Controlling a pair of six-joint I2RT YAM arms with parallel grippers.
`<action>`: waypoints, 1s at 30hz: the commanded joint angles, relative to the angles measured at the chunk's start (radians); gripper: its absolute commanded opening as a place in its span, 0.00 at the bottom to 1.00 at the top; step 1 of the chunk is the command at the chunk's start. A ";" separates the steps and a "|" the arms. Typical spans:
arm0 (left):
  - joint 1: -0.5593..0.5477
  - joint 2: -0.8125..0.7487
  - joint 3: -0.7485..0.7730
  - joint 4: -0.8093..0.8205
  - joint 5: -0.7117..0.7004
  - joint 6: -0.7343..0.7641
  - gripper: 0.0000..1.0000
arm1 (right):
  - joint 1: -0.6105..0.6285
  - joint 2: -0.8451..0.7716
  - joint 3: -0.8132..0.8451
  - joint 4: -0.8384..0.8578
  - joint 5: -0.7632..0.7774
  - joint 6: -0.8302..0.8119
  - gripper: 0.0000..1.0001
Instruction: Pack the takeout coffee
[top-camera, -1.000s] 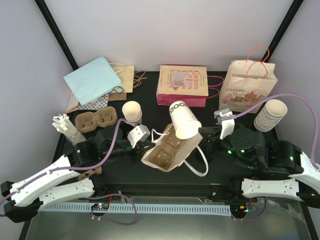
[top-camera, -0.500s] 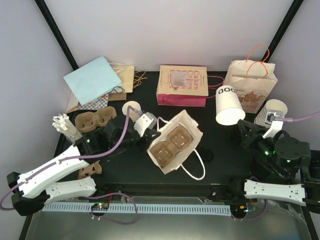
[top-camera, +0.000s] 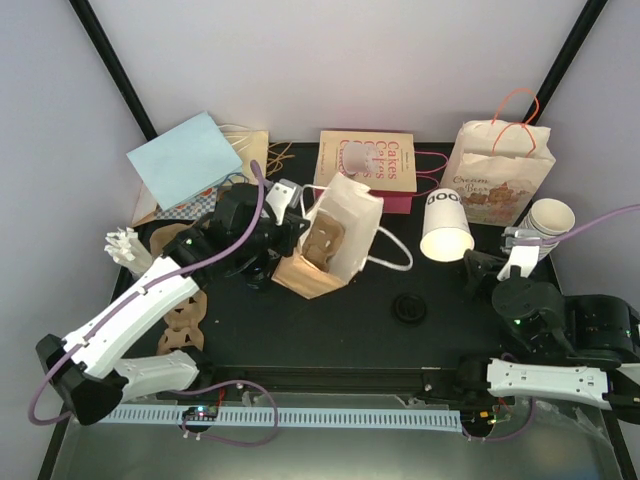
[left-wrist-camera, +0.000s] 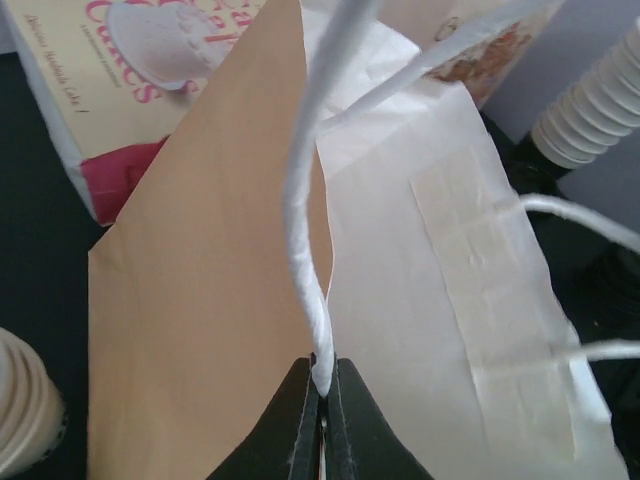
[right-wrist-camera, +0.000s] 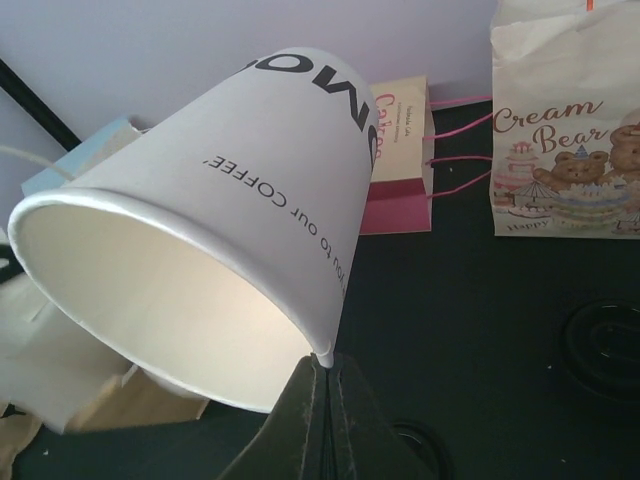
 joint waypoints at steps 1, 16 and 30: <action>0.070 0.045 0.069 0.011 0.064 0.022 0.02 | -0.003 -0.004 -0.024 0.021 0.028 0.009 0.01; 0.260 0.132 0.099 0.028 0.153 0.066 0.02 | -0.003 0.215 -0.052 0.090 -0.351 -0.076 0.01; 0.338 0.220 0.132 0.029 0.200 0.097 0.01 | -0.003 0.140 -0.026 0.014 -0.258 0.025 0.01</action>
